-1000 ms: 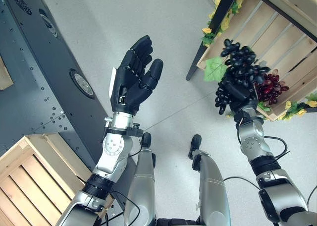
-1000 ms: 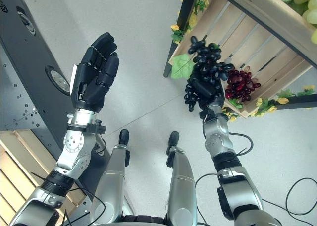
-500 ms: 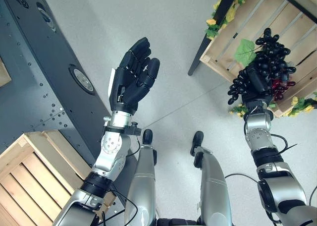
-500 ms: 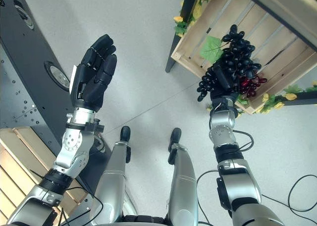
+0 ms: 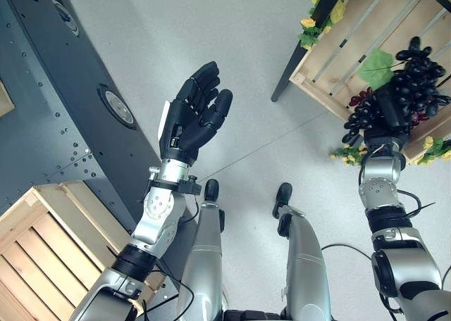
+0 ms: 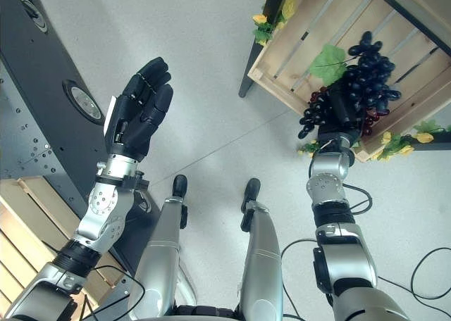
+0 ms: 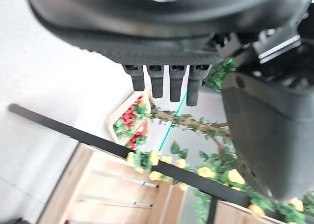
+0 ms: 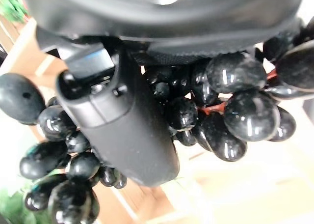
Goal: Pick up the fruits from the basket on one side to the basket on the other side
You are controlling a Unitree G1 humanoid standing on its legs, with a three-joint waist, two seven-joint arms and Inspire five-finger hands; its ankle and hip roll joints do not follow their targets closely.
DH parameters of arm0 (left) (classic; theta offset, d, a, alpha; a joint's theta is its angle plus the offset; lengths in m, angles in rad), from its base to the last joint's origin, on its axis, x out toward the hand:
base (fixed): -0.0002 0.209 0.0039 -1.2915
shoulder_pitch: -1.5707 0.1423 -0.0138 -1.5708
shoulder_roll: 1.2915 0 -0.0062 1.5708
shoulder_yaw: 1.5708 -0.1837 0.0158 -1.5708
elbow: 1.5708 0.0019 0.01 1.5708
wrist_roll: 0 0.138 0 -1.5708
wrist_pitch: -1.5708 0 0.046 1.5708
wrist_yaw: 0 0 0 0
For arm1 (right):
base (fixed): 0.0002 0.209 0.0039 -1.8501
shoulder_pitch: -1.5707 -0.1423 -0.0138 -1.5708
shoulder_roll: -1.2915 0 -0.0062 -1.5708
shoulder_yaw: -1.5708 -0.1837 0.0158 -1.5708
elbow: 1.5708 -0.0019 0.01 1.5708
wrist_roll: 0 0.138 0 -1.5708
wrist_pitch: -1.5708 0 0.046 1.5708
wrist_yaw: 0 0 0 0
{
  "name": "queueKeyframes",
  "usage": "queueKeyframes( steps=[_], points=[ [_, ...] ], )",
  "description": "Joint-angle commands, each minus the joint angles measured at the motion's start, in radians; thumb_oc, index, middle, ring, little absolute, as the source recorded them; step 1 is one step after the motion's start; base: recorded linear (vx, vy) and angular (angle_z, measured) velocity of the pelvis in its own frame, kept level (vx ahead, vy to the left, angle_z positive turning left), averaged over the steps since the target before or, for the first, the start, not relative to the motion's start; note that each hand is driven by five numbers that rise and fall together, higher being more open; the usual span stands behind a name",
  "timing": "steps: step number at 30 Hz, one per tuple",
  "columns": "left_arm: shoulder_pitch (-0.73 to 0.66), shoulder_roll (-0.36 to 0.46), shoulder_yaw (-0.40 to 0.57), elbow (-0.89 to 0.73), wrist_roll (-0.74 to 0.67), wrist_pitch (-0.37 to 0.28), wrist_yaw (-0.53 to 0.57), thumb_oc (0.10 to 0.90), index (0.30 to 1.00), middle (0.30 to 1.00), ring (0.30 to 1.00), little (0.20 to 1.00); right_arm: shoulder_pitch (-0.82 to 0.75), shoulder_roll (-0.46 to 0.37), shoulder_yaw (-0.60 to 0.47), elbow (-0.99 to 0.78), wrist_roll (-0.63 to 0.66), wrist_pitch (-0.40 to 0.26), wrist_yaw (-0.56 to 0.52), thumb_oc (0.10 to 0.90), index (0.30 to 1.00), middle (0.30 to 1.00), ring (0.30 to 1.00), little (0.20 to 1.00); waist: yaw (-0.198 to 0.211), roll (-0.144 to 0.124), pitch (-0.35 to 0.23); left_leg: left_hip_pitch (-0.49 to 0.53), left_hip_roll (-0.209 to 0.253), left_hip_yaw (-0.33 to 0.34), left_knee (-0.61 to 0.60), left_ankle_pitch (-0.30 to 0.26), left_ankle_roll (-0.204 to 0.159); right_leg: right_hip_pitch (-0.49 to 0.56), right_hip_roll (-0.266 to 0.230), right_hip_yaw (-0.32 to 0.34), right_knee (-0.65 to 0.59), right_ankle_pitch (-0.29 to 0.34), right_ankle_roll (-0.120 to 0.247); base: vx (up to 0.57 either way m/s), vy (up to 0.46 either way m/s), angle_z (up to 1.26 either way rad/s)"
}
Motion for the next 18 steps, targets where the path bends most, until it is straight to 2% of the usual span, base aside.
queueKeyframes(
  steps=[1,5,6,8,10,12,13,14,18],
  points=[
    [-0.051,-0.009,0.02,-0.161,-0.006,-0.068,-0.036,0.8,0.9,0.9,0.9,0.9,-0.088,-0.175,-0.064,-0.125,-0.021,-0.14,-0.014,0.4,0.3,0.3,0.3,0.3,-0.011,0.047,-0.014,-0.031,-0.08,0.047,-0.001,0.018,0.101,0.052,0.027,-0.045,0.023,0.017,-0.036,0.0,0.0,0.0],
    [-0.041,0.0,0.018,-0.171,-0.009,-0.066,-0.038,0.8,0.9,0.9,0.9,0.9,-0.081,-0.191,-0.077,-0.14,-0.041,-0.143,-0.069,0.4,0.3,0.3,0.3,0.3,-0.012,0.043,-0.014,-0.028,-0.079,0.043,-0.015,0.024,0.101,0.06,0.029,-0.049,0.008,0.022,-0.037,0.0,0.0,0.0],
    [-0.037,0.005,0.014,-0.176,-0.011,-0.065,-0.033,0.8,0.9,0.9,0.9,0.9,-0.082,-0.201,-0.082,-0.148,-0.058,-0.144,-0.083,0.507,0.46,0.46,0.46,0.46,-0.012,0.042,-0.014,-0.026,-0.079,0.041,-0.018,0.026,0.1,0.063,0.03,-0.051,0.005,0.024,-0.037,0.0,0.0,0.0],
    [-0.032,0.01,0.015,-0.179,-0.013,-0.064,-0.031,0.8,0.9,0.9,0.9,0.9,-0.085,-0.212,-0.083,-0.158,-0.082,-0.144,-0.1,0.554,0.531,0.531,0.531,0.531,-0.012,0.04,-0.014,-0.025,-0.077,0.039,-0.021,0.027,0.099,0.065,0.03,-0.052,0.002,0.025,-0.036,0.0,0.0,0.0],
    [-0.026,0.015,0.012,-0.183,-0.011,-0.064,-0.03,0.8,0.9,0.9,0.9,0.9,-0.095,-0.23,-0.086,-0.169,-0.117,-0.153,-0.12,0.551,0.526,0.526,0.526,0.526,-0.012,0.035,-0.014,-0.022,-0.075,0.037,-0.027,0.03,0.099,0.069,0.032,-0.054,-0.006,0.028,-0.036,0.01,-0.018,0.0],
    [-0.017,0.023,0.016,-0.186,-0.02,-0.06,-0.038,0.8,0.9,0.9,0.9,0.9,-0.102,-0.251,-0.094,-0.178,-0.151,-0.156,-0.166,0.599,0.599,0.599,0.599,0.599,-0.011,0.031,-0.014,-0.02,-0.075,0.036,-0.032,0.032,0.099,0.071,0.034,-0.055,-0.011,0.03,-0.037,0.01,-0.043,0.0],
    [-0.015,0.025,0.016,-0.186,-0.022,-0.062,-0.045,0.8,0.9,0.9,0.9,0.9,-0.106,-0.259,-0.096,-0.179,-0.153,-0.152,-0.178,0.726,0.789,0.789,0.789,0.789,-0.01,0.029,-0.014,-0.02,-0.075,0.035,-0.034,0.033,0.099,0.072,0.035,-0.056,-0.015,0.032,-0.038,0.01,-0.038,0.01],
    [-0.013,0.027,0.014,-0.188,-0.024,-0.062,-0.046,0.8,0.9,0.9,0.9,0.9,-0.11,-0.269,-0.097,-0.178,-0.151,-0.149,-0.184,0.8,0.9,0.9,0.9,0.9,-0.01,0.028,-0.014,-0.023,-0.074,0.034,-0.033,0.035,0.099,0.069,0.035,-0.057,-0.013,0.033,-0.038,0.0,0.0,0.0],
    [-0.008,0.028,0.013,-0.197,-0.026,-0.054,-0.046,0.8,0.9,0.9,0.9,0.9,-0.107,-0.286,-0.097,-0.149,-0.162,-0.13,-0.245,0.8,0.9,0.9,0.9,0.9,-0.009,0.031,-0.014,-0.027,-0.075,0.033,-0.03,0.037,0.099,0.063,0.034,-0.059,-0.01,0.036,-0.041,0.0,0.0,0.0]
  ],
)
